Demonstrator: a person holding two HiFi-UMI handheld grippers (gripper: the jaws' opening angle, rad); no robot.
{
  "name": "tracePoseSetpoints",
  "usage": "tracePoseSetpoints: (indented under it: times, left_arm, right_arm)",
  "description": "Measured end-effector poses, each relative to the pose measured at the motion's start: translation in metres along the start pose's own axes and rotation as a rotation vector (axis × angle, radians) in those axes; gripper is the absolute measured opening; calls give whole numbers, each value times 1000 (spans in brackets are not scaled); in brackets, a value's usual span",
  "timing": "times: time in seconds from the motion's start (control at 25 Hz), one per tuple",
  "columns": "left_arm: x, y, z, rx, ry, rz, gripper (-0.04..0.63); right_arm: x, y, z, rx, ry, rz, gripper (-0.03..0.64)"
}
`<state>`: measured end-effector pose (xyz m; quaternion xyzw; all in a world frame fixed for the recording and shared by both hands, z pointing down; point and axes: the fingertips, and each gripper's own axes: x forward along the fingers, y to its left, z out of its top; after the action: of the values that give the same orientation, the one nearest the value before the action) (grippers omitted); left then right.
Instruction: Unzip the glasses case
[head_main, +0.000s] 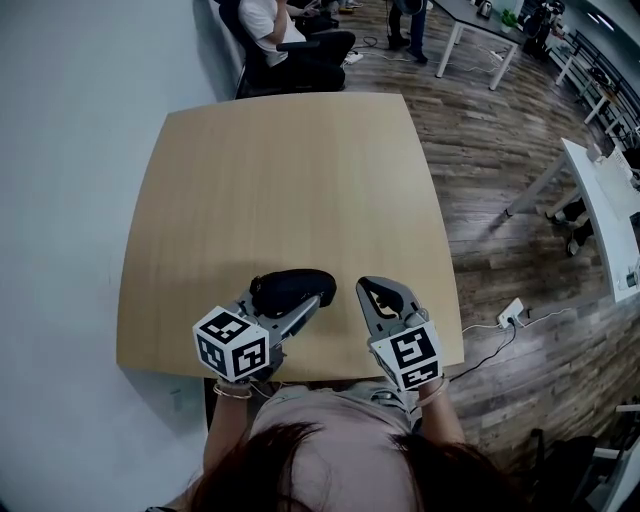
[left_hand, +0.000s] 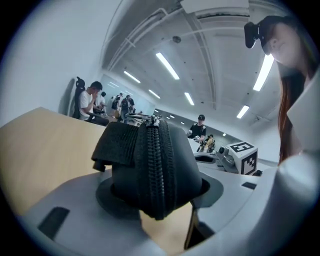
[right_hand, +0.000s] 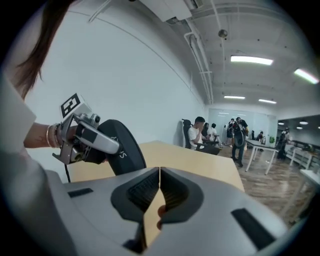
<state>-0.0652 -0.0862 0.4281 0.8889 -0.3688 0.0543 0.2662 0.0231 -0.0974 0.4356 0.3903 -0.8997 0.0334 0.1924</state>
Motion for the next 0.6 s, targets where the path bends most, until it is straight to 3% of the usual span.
tracePoseSetpoints:
  times: [0.4,0.6]
  left_arm:
    - [-42,-18,15,-82,-178,-28,229]
    - [-61,-31,18,-120,-219,-59,229]
  right_arm:
    - [-24,15,1,171,-23,-36,15]
    - [-38,23,3,239,-35,-49,15]
